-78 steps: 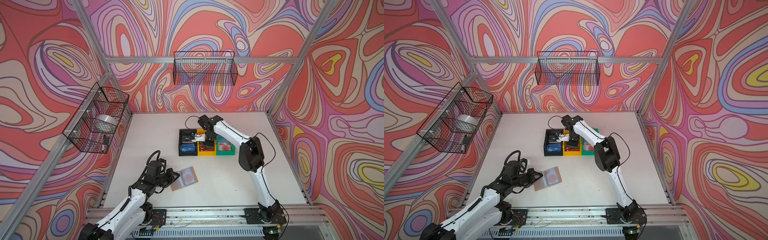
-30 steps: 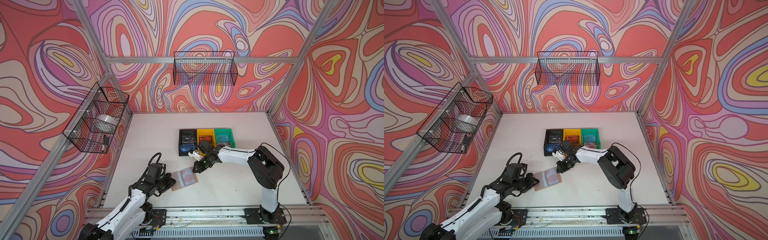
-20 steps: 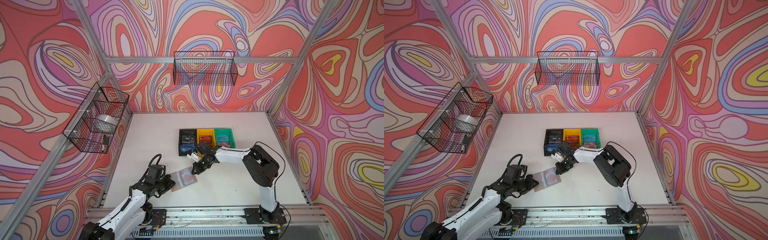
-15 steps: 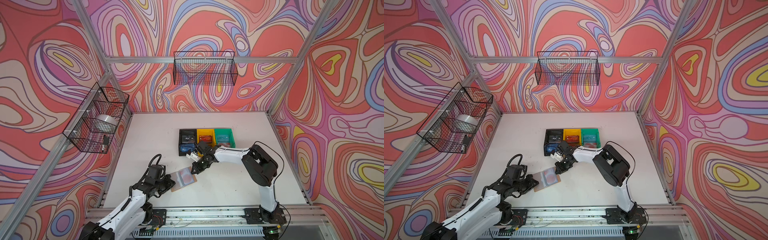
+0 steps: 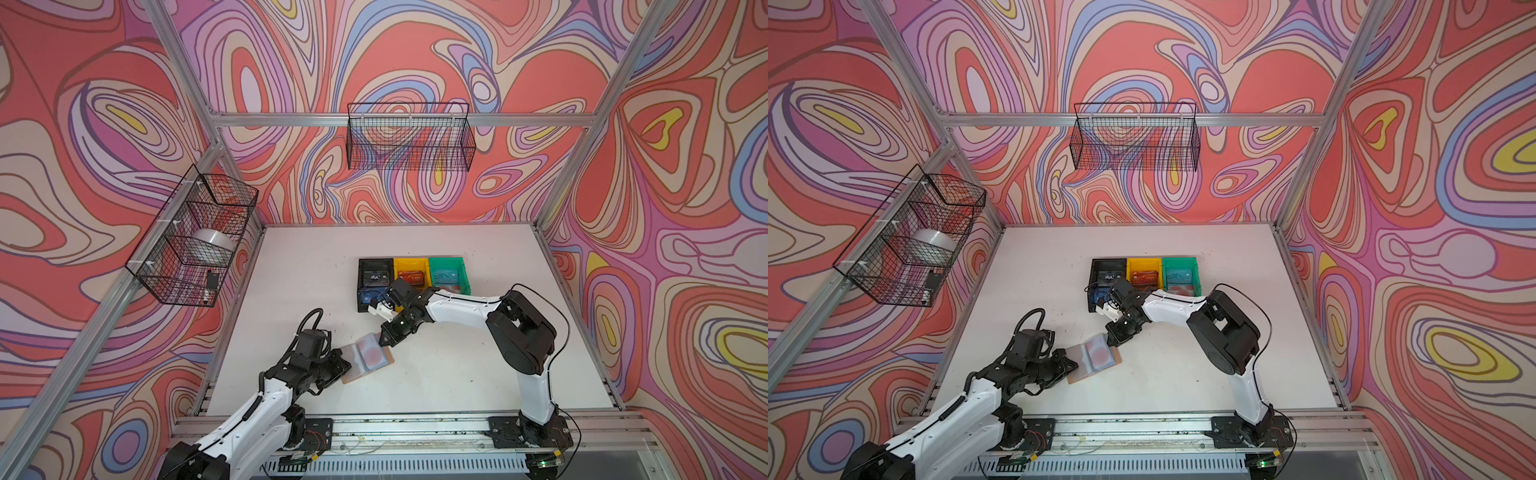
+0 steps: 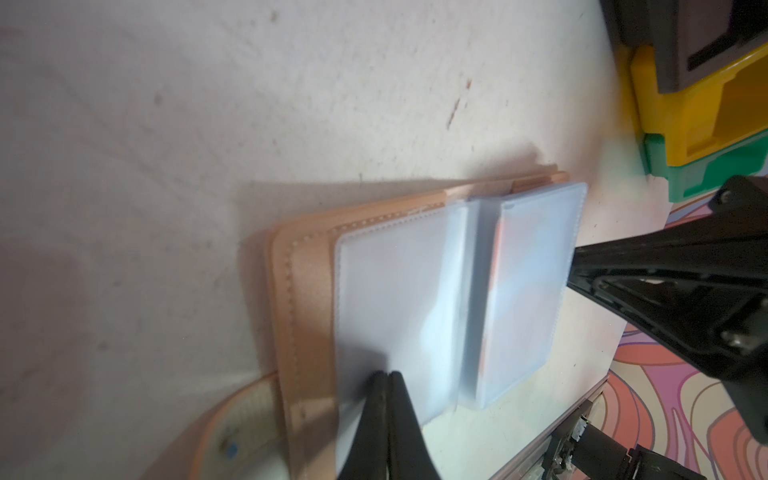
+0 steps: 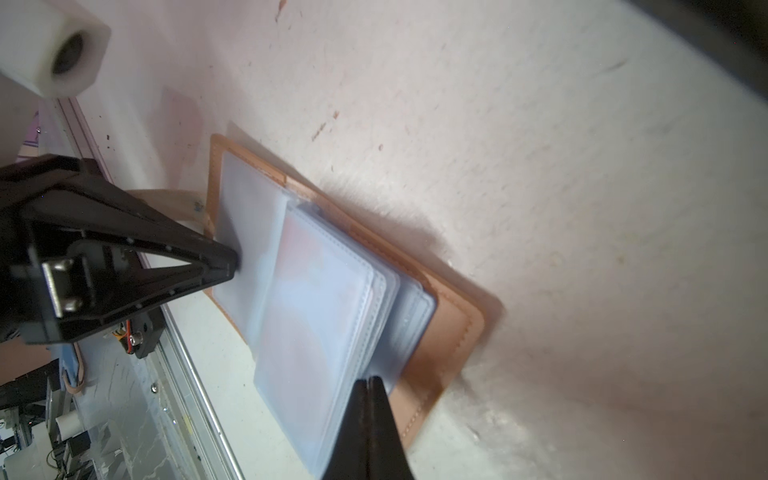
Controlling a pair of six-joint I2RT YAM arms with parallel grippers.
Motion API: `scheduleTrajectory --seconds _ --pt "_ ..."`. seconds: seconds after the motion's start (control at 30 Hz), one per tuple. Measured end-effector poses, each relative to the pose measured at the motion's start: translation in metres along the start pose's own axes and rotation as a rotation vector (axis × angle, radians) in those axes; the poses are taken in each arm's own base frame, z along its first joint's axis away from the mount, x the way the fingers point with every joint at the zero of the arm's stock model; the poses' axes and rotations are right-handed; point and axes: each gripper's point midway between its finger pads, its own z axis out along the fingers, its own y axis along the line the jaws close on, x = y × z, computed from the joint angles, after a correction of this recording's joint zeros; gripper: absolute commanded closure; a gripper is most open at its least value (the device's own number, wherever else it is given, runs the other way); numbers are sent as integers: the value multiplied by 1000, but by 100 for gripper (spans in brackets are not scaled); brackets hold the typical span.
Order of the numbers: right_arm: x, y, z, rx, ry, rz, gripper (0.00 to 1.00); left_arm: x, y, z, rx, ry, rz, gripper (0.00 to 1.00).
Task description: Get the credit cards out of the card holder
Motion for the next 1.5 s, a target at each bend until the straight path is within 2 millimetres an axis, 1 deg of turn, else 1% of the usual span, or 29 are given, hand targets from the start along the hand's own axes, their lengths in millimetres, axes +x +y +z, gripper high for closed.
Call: scheduleTrajectory --seconds 0.47,0.63,1.0,1.23,1.5 --pt "8 -11 -1 68 29 -7 97 0 0 1 9 -7 4 94" --pt "4 -9 -3 65 26 -15 98 -1 0 2 11 -6 5 94" --pt "1 0 -1 14 17 -19 98 -2 -2 2 19 -11 8 94" --pt "6 -4 10 5 41 -7 98 -2 -2 3 18 -10 8 94" --pt "5 -5 10 15 39 -10 98 -3 -2 4 19 -11 8 95"
